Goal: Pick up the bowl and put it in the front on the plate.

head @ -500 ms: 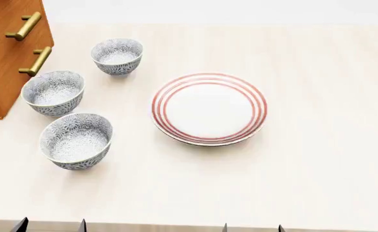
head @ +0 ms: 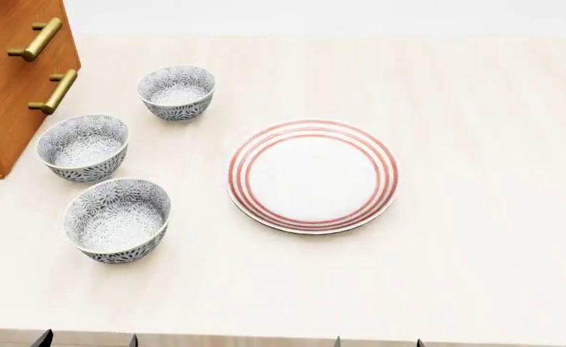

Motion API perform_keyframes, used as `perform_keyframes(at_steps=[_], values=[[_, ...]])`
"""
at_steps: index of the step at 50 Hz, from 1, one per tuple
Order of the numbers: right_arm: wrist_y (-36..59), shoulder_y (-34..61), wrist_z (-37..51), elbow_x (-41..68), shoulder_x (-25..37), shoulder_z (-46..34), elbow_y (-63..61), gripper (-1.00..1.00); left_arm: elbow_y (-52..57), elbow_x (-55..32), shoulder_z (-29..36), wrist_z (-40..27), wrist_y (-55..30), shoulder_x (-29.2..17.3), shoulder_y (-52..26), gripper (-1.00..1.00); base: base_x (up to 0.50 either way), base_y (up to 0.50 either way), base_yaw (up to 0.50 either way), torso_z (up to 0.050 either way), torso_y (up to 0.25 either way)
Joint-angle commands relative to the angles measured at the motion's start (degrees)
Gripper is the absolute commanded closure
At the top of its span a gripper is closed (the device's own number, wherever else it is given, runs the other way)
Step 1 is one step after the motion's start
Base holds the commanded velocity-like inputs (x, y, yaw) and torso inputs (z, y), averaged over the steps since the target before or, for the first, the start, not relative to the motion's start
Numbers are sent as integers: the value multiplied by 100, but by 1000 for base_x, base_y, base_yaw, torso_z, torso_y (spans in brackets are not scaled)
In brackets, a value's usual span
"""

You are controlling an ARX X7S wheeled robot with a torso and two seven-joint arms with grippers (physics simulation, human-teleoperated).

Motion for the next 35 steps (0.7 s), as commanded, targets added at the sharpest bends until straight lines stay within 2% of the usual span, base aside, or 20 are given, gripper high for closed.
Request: perform_keyframes(at_steps=[1,7,12,13,14,27,35], values=[[-29,-6,44,36,47,-56,-41,-100,-29,19,37,-123,197,-43,8,-100,0,0,0,0,0],[-486,-73,117,54,93,-75,-144,-100,155,434,173,-410,790,-133,97,-100,0,0,0,0,0],[-1762,-253,157,330,44,89,-475,-100,580,1065,54,-1118,2426,-172,343,-100,0,0,0,0,0],[-2398,-317,46,424,37,77,-543,-100,728,1366,52,-1276,2800,-212,403,-100,0,0,0,0,0],[-2535,-337,42,434,40,68,-562,-100,730,1420,60,-1322,2882,-223,416,-100,0,0,0,0,0],[-3116,-396,93,588,129,-43,-635,-100,763,1610,189,-1451,2961,-329,424,-100,5,0,0,0,0],[-3370,-413,55,665,201,-147,-613,-100,796,1593,238,-1504,2921,-373,426,-100,465,0,0,0,0]])
